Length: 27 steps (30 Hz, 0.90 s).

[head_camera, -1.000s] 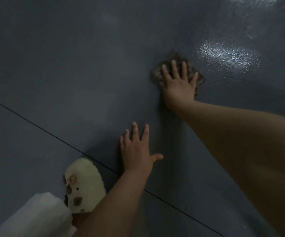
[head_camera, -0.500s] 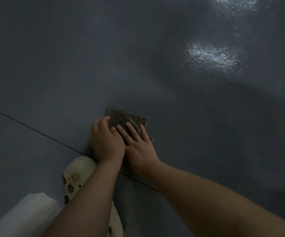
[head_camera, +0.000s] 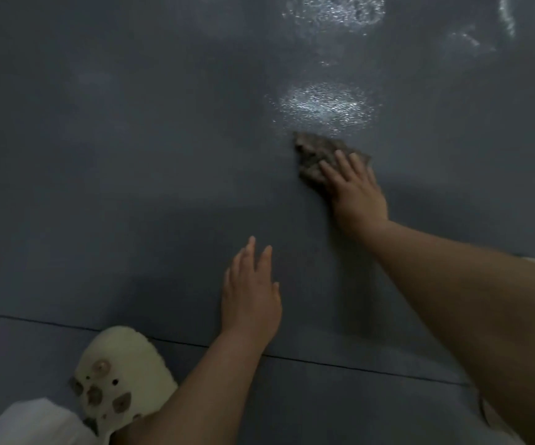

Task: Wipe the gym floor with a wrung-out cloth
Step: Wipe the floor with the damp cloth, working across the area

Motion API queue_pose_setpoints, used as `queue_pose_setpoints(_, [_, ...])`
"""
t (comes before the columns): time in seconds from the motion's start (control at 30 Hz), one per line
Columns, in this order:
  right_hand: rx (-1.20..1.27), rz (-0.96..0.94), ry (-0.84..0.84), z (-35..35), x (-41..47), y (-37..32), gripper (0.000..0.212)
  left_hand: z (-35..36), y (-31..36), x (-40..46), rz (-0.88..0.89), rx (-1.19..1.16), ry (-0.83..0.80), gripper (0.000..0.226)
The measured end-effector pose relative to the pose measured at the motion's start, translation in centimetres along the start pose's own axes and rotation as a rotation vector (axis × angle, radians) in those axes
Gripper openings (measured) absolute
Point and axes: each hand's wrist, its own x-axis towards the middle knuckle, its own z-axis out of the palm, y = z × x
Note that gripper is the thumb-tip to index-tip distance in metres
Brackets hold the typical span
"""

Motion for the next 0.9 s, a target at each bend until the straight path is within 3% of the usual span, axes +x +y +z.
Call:
queue_pose_setpoints(0.13, [0.068,0.220,0.022,0.1,-3.1,2.0,0.049,1.2,2.0,-0.4,0.009,0.133,-0.121,0.065])
queue_pose_setpoints(0.37, [0.139,0.214,0.050,6.3,-16.0,-5.6,0.051,1.1,3.4,-0.2,-0.032,0.156,-0.064,0.066])
queue_pose_setpoints(0.47, [0.128,0.227,-0.013,7.8,-20.8,-7.0,0.069,1.3,4.8,-0.1,-0.001,0.135,-0.073,0.067])
queue_pose_setpoints(0.53, [0.115,0.199,-0.016,7.6,-20.3,-6.4,0.074,1.6,5.7,0.0,0.012,0.121,-0.070,0.064])
queue_pose_setpoints(0.63, [0.085,0.196,-0.020,6.0,-16.7,-4.2,0.058,2.1,6.6,0.3,0.037,0.121,-0.049,0.067])
queue_pose_setpoints(0.73, [0.041,0.210,-0.016,3.4,-11.0,-0.9,0.056,2.4,7.0,0.6,0.056,0.168,-0.068,0.076])
queue_pose_setpoints(0.9, [0.075,0.355,-0.063,-0.7,-4.1,7.1,0.052,2.7,8.2,0.9,0.061,0.381,-0.239,0.116])
